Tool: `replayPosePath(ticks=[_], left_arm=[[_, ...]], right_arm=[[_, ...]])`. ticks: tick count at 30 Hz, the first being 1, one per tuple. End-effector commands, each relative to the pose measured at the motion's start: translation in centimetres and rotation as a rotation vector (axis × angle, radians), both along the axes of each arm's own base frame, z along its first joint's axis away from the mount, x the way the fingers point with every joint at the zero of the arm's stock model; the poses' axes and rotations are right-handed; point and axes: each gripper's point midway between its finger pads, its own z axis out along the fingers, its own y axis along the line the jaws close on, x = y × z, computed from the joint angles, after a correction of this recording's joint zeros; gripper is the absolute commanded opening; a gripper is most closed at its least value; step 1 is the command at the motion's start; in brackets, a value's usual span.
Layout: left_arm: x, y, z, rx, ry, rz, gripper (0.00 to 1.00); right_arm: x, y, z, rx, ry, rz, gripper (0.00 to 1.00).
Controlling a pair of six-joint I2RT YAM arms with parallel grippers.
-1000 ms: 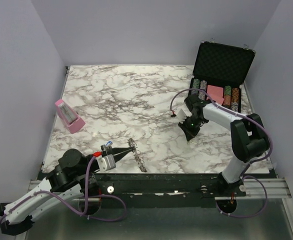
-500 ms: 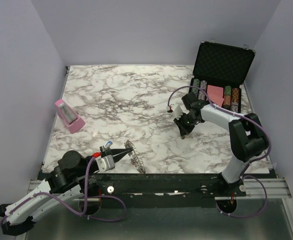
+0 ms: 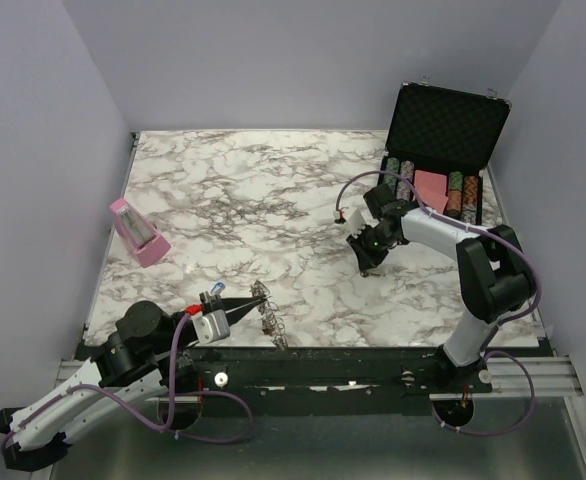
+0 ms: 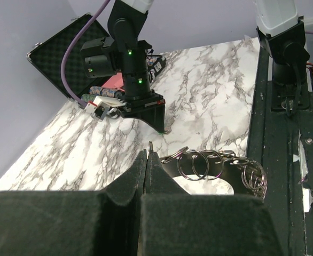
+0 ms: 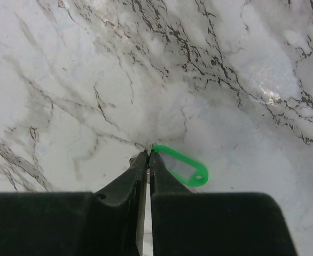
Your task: Put the keys on the keyring
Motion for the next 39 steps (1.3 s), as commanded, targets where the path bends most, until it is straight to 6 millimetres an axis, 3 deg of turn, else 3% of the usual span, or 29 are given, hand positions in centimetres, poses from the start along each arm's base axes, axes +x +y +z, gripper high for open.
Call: replayPosePath(ticks=[1, 39], left_arm=[[0.0, 0.2, 1.2, -0.049, -0.02, 0.009, 0.0], [0.0, 0.3, 1.2, -0.047, -0.024, 0.01, 0.0]], right_arm=[[0.2, 0.6, -0.3, 0.015, 0.012, 0.005, 0.14], [2.5, 0.6, 0.1, -0.025, -0.027, -0.037, 0.23]])
